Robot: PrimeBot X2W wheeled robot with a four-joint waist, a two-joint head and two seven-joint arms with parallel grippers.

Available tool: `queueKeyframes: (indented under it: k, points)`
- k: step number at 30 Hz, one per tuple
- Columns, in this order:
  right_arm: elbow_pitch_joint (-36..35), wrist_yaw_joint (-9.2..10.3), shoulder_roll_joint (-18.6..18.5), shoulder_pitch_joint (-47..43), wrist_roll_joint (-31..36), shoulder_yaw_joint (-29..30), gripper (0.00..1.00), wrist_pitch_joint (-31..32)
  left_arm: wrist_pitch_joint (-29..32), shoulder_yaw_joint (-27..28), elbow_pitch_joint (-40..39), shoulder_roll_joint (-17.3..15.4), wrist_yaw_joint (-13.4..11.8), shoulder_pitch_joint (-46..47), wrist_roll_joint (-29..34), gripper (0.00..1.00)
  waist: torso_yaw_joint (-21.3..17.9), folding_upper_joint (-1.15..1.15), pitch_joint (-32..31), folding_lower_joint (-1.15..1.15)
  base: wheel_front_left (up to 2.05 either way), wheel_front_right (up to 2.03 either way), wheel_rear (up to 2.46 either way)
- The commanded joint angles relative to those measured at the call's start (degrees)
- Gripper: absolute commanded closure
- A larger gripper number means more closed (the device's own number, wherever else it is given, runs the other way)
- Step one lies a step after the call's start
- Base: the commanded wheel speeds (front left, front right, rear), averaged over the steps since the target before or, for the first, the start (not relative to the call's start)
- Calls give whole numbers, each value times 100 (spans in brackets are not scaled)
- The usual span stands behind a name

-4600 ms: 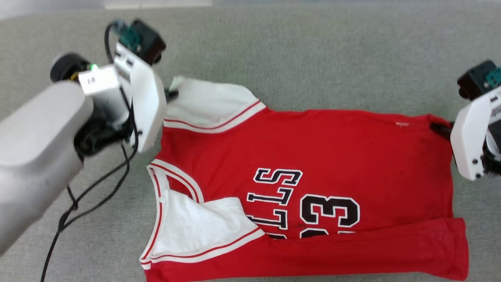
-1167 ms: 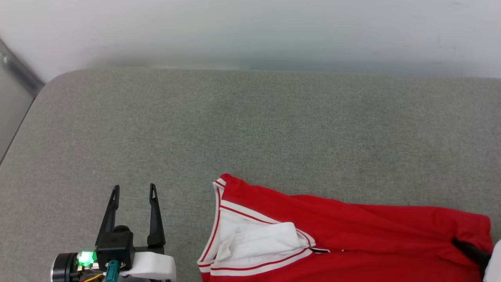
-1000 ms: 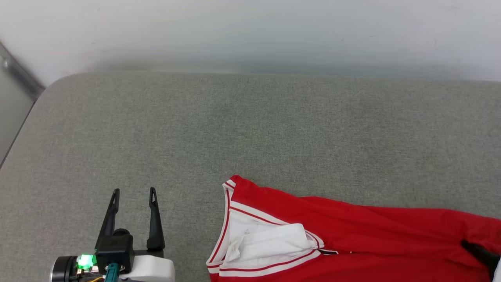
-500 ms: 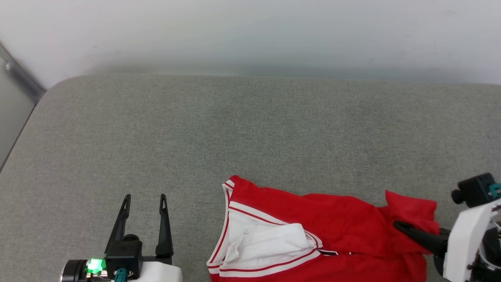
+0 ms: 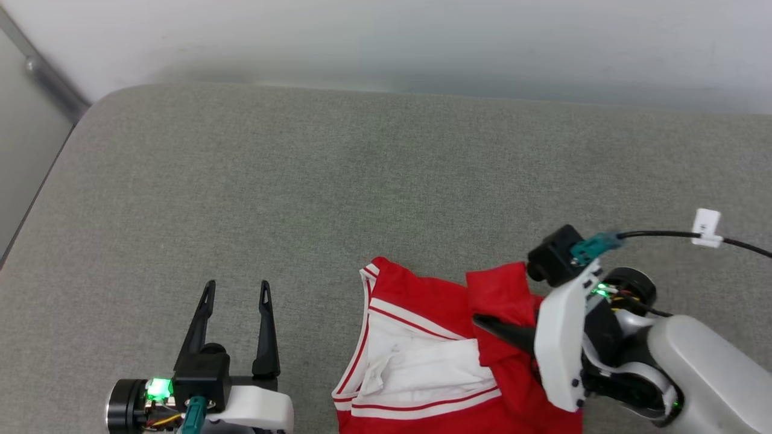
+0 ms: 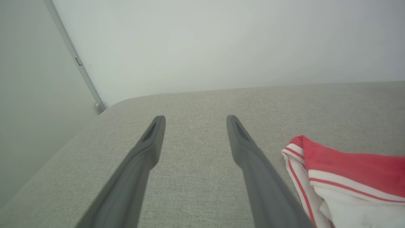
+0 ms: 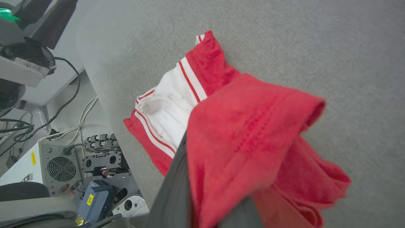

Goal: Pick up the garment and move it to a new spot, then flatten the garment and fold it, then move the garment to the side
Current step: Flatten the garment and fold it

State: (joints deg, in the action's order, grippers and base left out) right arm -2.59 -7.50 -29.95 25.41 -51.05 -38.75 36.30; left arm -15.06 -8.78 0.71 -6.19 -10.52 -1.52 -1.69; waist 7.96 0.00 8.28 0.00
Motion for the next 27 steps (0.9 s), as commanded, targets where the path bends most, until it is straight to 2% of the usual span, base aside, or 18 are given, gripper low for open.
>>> queueKeyframes:
  k: [1,9,13,16,17,18,23,27]
  points:
    - [121,2,111,164,80,-135,100,-45,-14,13,2,39,26,114,32,0,45,0,59,0,0,0,0]
    - [1500,2,909,953,500,-1104,100,-190,-14,-20,49,126,76,252,45,0,179,0,267,0,0,0,0]
    - [2124,2,1124,1044,524,-1427,100,-372,-14,-40,79,176,90,330,42,0,260,0,332,0,0,0,0]
    - [2338,2,1159,1093,489,-1606,100,-619,-14,1,92,193,91,310,35,0,270,0,323,0,0,0,0]
    - [2345,1,1160,1098,432,-1635,60,-717,-14,23,98,196,89,285,37,0,257,0,301,0,0,0,0]
    - [2311,2,1119,1138,435,-1674,0,-821,-14,42,106,198,88,248,42,0,239,0,270,0,0,0,0]
    - [1911,2,754,1252,487,-1715,0,-1437,-14,141,117,140,84,112,69,0,44,0,55,0,0,0,0]
    - [1505,3,422,1209,560,-1305,0,-2065,-13,190,98,96,98,39,98,0,-159,0,-103,0,0,0,0]
